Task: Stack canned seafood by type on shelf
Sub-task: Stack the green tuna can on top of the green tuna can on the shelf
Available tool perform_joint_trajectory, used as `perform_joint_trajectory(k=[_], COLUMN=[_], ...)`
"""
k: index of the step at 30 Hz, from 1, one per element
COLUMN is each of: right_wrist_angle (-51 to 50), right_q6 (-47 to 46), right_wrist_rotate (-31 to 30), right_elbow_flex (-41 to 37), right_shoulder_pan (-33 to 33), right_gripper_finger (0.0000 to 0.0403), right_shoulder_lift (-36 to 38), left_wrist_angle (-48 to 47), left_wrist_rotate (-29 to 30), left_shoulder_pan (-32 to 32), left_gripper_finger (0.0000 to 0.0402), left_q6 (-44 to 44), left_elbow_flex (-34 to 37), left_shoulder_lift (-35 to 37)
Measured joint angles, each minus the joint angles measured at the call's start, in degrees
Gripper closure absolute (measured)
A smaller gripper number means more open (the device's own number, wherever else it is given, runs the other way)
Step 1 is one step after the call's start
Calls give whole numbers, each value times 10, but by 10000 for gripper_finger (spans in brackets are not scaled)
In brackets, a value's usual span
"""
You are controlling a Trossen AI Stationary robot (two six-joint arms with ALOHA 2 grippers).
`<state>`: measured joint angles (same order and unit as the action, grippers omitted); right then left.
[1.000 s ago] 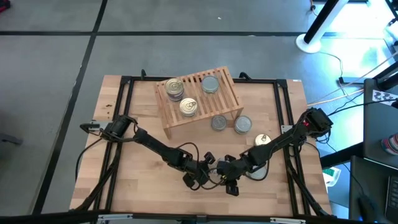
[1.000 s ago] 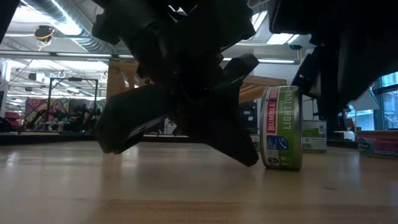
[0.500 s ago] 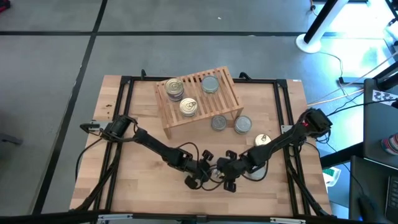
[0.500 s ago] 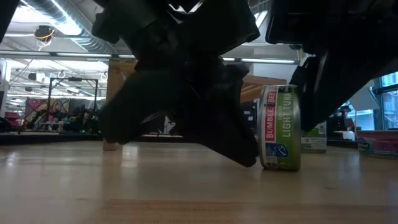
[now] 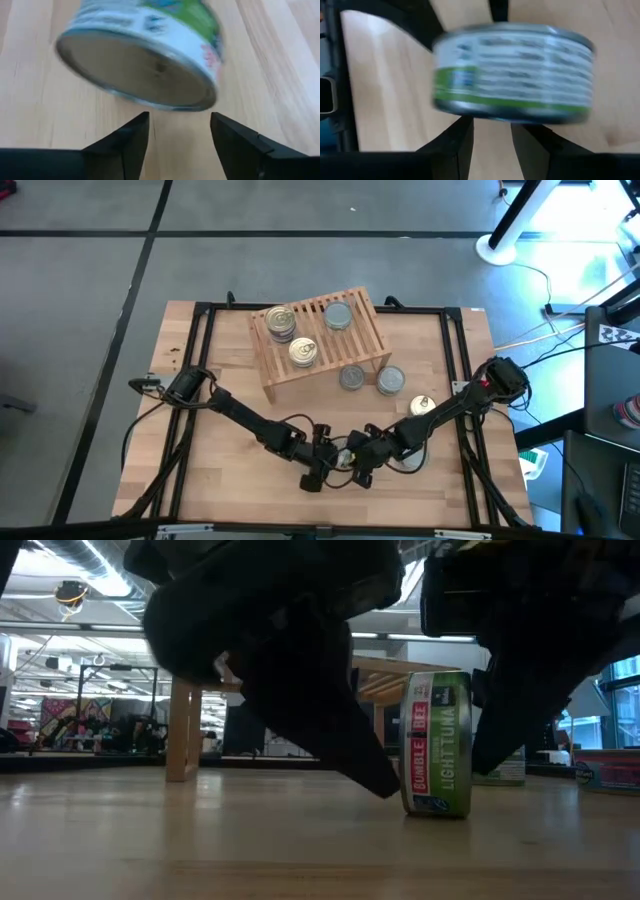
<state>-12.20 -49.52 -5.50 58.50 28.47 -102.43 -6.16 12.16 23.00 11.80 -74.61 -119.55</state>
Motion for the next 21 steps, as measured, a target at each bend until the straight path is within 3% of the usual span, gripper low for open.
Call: perform_joint_trajectory(k=[6,12,21], right_wrist_angle=[53,62,78], right_q6=[-81,-134,-151], right_wrist_rotate=[0,-9,-37], right_elbow_flex=[1,0,0], right_shoulder_pan=[0,0,0], right_gripper_finger=[271,271,272], right_shoulder_lift=[-19,-25,-30], left_wrist_angle=[-6,-8,-13], left_wrist_rotate=[0,-40,-45], left_shoulder_pan=[1,3,-11], left_gripper_finger=[185,185,185], left_q6=[101,117,183], left_elbow_flex=[0,0,0], left_shoulder_lift=[0,1,4])
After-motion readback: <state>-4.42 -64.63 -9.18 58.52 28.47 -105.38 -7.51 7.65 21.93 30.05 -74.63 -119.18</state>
